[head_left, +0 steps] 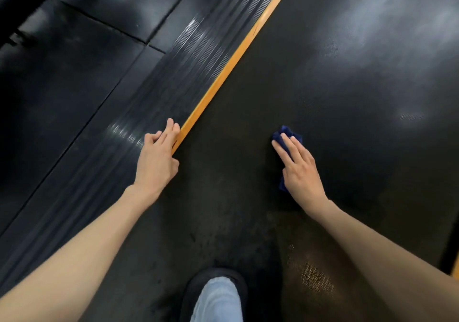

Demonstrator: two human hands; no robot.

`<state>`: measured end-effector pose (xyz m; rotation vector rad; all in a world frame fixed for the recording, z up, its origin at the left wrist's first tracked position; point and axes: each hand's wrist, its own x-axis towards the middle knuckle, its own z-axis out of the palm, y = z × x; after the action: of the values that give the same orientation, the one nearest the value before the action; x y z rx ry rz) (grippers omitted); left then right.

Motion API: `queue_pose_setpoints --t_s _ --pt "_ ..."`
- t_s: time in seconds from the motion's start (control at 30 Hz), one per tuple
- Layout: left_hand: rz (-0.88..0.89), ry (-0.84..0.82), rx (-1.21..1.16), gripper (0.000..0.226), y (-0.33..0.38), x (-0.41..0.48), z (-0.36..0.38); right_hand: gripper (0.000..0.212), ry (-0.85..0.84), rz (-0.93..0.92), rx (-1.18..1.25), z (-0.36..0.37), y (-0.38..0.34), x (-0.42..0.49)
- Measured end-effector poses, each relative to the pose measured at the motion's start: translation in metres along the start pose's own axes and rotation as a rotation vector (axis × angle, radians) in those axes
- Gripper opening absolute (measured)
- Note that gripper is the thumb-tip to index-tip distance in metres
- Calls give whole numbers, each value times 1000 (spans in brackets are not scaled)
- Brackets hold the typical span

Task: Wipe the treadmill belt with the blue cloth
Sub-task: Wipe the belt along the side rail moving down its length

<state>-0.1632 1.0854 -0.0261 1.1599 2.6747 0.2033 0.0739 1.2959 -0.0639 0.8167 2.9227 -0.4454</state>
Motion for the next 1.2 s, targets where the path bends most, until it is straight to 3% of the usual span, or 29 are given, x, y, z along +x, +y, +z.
queue_pose_setpoints --t_s 0.1,0.2,0.27,0.33,0.47,0.57,0.63,0.67,0.73,0.8,0.83,0.9,1.0,1.07,1.13,1.2 --pt "10 -94 63 81 -2 2 -11 74 -1 43 116 -7 -9 0" --pt "3 -189 89 86 -2 7 -19 77 62 248 406 -12 -32 -5" --pt "-18 -210 91 87 -1 9 -20 78 131 313 441 -1 -53 -12" --pt "-15 -143 87 88 -3 7 -12 73 194 178 404 23 -82 -18" --pt "-8 -4 120 90 -4 1 7 50 146 -169 302 55 -131 -30" --pt "10 59 142 86 -5 0 9 59 101 -468 218 51 -114 -26" --pt "47 84 135 85 -11 0 10 59 133 -518 133 41 -78 -3" --pt "53 85 118 86 -14 1 11 61 171 -429 129 34 -61 11" --pt "69 72 68 86 -18 3 12 70 293 -50 226 22 -40 37" --pt "78 20 -25 81 -22 7 9 61 393 209 323 24 -61 51" --pt "79 -8 -96 76 -24 6 6 57 426 181 360 30 -84 49" --pt "72 16 -230 66 -28 -5 4 56 382 -88 378 48 -132 25" --pt "46 172 -247 52 -34 -34 9 62 51 -608 242 66 -176 -38" --pt "19 219 -159 46 -44 -48 12 56 -37 -809 188 60 -157 -32" --pt "-27 197 -122 47 -55 -58 10 44 84 -748 190 49 -122 5" --pt "-49 127 -138 55 -61 -69 10 52 209 -413 248 34 -90 42"
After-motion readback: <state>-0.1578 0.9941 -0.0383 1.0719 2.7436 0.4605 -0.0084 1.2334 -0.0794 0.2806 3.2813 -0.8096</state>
